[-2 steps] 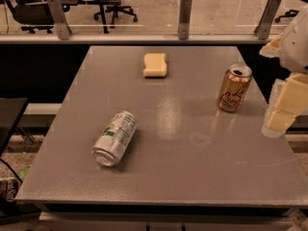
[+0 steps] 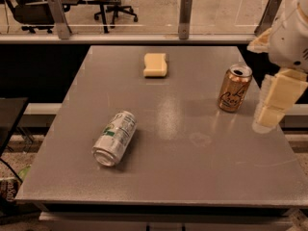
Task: Pick 7up can
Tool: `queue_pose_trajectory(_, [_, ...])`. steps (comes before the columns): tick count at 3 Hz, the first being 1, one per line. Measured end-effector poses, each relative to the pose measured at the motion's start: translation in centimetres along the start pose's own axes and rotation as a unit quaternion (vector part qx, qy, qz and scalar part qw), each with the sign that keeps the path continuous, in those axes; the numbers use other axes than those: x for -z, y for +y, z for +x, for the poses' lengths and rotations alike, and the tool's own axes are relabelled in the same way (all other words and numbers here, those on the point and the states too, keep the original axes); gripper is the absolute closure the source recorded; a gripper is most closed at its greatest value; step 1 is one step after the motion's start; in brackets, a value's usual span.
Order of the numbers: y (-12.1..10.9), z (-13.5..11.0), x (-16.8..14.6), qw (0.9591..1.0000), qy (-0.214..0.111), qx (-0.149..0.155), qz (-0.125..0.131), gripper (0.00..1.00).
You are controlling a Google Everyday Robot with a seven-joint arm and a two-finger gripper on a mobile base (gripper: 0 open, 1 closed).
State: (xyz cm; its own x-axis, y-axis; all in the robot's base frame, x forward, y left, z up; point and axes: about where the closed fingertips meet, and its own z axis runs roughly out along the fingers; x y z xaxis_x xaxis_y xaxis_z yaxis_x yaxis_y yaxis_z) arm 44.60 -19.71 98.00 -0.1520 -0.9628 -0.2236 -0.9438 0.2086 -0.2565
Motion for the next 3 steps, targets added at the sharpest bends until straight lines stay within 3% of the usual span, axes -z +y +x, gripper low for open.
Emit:
queue_pose_trajectory(1, [-0.6,-3.7,-1.1,0.9978,-0.031,0.058,-0.012,0.0])
queue_pose_trajectory(2, [-0.8,-7.9,-3.0,0.9895,-0.062,0.126,-0.033,0.0])
queue_pose_trajectory(3, [0.0,-12.1,-4.9,0.9742,-0.086,0.2,-0.059,0.0])
